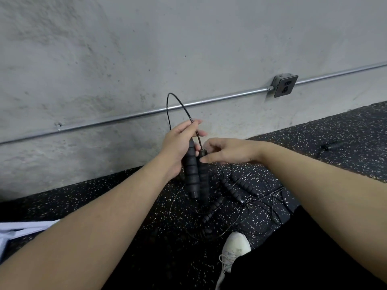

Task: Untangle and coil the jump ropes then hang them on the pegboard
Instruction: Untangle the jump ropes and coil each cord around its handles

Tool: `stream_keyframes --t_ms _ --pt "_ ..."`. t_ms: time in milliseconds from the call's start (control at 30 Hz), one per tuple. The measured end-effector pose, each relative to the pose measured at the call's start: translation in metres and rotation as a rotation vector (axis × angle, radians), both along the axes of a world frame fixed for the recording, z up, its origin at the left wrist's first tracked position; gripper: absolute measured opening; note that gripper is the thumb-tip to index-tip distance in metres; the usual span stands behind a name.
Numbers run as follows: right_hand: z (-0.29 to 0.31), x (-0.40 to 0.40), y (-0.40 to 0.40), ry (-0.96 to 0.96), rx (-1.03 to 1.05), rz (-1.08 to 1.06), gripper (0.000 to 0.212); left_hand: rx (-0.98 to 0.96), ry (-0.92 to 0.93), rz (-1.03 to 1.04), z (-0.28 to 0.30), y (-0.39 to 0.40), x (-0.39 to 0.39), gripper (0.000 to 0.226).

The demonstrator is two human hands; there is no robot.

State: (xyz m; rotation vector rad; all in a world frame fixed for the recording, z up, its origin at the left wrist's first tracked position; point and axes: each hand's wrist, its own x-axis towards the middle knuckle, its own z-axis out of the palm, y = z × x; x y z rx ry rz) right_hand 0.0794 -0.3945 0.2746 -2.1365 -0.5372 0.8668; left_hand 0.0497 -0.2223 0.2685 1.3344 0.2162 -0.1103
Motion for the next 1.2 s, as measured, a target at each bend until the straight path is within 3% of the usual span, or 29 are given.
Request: stream_keyframes --t_ms 167,400,500,733,867,1033,1200 --pt "0.006 -0.004 0.033 0.077 0.104 -0.022 0.019 0.027 -0.011 0.063 0.011 0.032 -0.011 0.013" --pt "0.031 -0.021 0.093 0.144 0.389 -0.287 0.025 0.106 -0.025 0.246 0.017 0.079 -0.03 0.006" --pt "0.039 -0.035 0.126 0.192 0.454 -0.399 0.03 0.104 0.012 0.295 0.022 0.098 -0.041 0.027" --pt "0.038 -0.067 0.199 0.099 0.444 -0.297 0.041 -0.032 -0.01 0.377 0.032 0.146 -0.063 0.057" --pt "0.036 -0.078 0.223 -0.017 0.477 -0.271 0.021 -0.071 -0.048 0.394 0.036 0.173 -0.078 0.051" --pt "0.032 -0.087 0.243 0.019 0.49 -0.229 0.016 -0.108 -0.071 0.377 0.044 0.187 -0.095 0.019" --pt "0.025 -0.088 0.252 0.062 0.473 -0.178 0.032 -0.075 0.107 0.41 0.045 0.192 -0.099 0.035"
